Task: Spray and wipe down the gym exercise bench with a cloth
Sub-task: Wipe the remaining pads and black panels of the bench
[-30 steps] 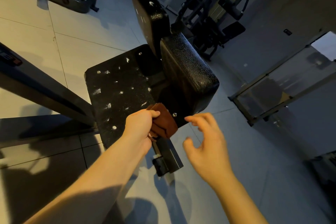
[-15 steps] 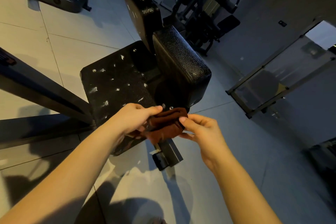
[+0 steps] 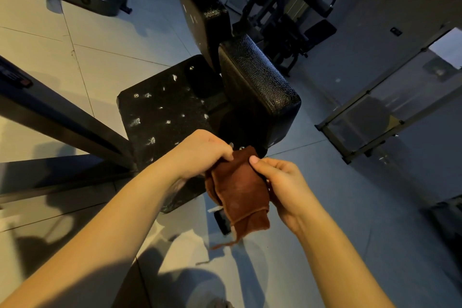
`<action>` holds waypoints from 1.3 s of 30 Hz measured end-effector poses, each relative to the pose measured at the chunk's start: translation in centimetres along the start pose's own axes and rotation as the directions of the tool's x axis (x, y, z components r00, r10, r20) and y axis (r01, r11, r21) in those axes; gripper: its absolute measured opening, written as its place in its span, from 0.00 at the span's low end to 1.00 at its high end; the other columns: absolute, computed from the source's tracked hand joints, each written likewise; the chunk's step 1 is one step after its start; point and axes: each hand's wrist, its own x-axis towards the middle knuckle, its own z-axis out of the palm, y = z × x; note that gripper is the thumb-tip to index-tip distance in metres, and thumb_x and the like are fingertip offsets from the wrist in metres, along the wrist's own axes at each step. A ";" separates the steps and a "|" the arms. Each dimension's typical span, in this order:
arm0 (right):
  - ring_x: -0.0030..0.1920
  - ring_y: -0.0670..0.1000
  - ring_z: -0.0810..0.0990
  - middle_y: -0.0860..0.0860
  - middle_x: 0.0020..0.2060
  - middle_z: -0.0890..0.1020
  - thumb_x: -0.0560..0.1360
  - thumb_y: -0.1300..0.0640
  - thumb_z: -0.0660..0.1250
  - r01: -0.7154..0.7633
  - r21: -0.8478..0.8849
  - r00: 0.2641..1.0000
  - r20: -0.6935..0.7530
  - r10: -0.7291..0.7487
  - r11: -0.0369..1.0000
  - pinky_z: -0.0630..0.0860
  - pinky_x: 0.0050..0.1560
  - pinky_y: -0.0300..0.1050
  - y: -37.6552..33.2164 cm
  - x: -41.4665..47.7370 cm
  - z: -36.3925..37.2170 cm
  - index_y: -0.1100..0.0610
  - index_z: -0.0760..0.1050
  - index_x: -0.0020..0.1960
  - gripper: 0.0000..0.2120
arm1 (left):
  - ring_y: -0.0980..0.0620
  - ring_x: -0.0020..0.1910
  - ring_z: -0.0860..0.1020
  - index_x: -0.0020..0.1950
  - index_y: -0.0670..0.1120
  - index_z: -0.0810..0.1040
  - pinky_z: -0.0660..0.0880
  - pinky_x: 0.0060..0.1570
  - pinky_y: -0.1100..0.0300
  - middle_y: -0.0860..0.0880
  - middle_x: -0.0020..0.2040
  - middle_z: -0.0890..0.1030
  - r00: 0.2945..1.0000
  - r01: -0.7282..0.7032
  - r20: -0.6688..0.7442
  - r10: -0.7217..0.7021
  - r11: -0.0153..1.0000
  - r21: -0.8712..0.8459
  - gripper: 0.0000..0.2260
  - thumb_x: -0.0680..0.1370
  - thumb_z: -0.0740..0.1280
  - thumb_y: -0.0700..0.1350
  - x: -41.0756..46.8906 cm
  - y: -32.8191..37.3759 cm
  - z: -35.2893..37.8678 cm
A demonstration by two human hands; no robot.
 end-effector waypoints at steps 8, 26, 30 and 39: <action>0.40 0.55 0.86 0.60 0.43 0.87 0.79 0.55 0.71 -0.080 0.133 0.997 0.010 0.079 0.988 0.81 0.40 0.46 0.4 0.3 0.1 0.62 0.85 0.48 0.10 | 0.48 0.46 0.85 0.51 0.43 0.88 0.81 0.54 0.53 0.42 0.48 0.87 0.977 0.097 0.193 -0.094 0.995 -0.005 0.13 0.73 0.78 0.50 0.1 -0.2 -0.6; 0.40 0.52 0.84 0.55 0.39 0.85 0.82 0.61 0.66 0.206 0.105 0.938 -0.303 -0.166 0.973 0.84 0.42 0.48 -3.2 0.1 -4.0 0.61 0.81 0.52 0.06 | 0.38 0.53 0.84 0.67 0.42 0.78 0.79 0.58 0.39 0.40 0.55 0.85 0.932 0.090 -0.068 -0.355 0.409 -0.908 0.17 0.78 0.72 0.44 7.1 1.9 6.0; 0.44 0.54 0.85 0.55 0.41 0.85 0.81 0.62 0.67 0.306 0.075 0.892 -0.370 -0.258 0.949 0.85 0.45 0.50 -3.8 0.2 -3.9 0.59 0.82 0.49 0.06 | 0.40 0.48 0.85 0.63 0.42 0.78 0.82 0.54 0.41 0.40 0.52 0.86 0.928 -0.100 -0.232 -0.292 0.403 -0.910 0.13 0.79 0.71 0.43 6.6 3.8 2.1; 0.66 0.46 0.77 0.45 0.65 0.78 0.83 0.53 0.66 0.475 -0.135 0.781 -0.392 -0.487 0.870 0.73 0.69 0.49 -5.6 1.1 -0.9 0.49 0.74 0.70 0.16 | 0.38 0.54 0.83 0.65 0.41 0.78 0.77 0.62 0.37 0.39 0.55 0.84 0.918 -0.055 -0.210 -0.337 0.416 -0.908 0.13 0.81 0.67 0.41 7.5 5.1 0.5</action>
